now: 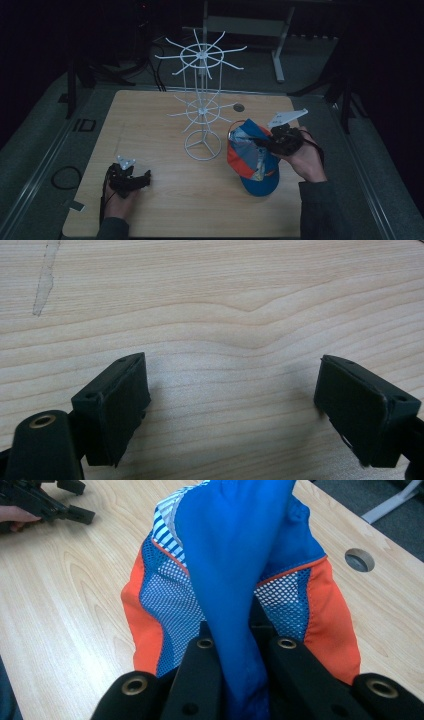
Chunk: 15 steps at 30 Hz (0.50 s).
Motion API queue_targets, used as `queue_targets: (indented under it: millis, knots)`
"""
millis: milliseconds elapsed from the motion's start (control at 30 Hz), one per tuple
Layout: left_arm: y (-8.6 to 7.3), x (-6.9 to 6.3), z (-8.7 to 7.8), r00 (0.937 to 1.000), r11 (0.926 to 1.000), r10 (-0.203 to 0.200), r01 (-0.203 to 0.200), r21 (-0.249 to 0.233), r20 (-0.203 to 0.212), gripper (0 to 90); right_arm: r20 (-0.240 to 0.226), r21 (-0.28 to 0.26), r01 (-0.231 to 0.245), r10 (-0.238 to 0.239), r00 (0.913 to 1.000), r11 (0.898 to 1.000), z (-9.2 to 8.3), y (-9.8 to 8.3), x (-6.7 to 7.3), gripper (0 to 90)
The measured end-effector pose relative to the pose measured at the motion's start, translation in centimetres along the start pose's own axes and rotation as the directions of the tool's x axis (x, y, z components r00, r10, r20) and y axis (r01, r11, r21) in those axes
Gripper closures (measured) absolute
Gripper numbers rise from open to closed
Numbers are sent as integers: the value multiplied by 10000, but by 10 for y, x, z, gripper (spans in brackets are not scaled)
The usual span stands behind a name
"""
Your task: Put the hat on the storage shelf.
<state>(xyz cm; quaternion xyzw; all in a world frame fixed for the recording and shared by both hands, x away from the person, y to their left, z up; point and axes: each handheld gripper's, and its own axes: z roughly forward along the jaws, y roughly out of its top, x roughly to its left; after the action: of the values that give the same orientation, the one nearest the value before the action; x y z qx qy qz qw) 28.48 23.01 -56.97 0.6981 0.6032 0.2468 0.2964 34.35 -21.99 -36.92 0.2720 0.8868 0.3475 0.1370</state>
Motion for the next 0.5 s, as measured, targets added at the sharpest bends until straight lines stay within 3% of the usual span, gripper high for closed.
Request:
queue_targets:
  millis: [500]
  knots:
    - [0, 0, 0, 10000, 10000, 21, -21, 3, -4, 147, -5, -259, 97, -97, 10000, 9996, -12, 2, 3, 883]
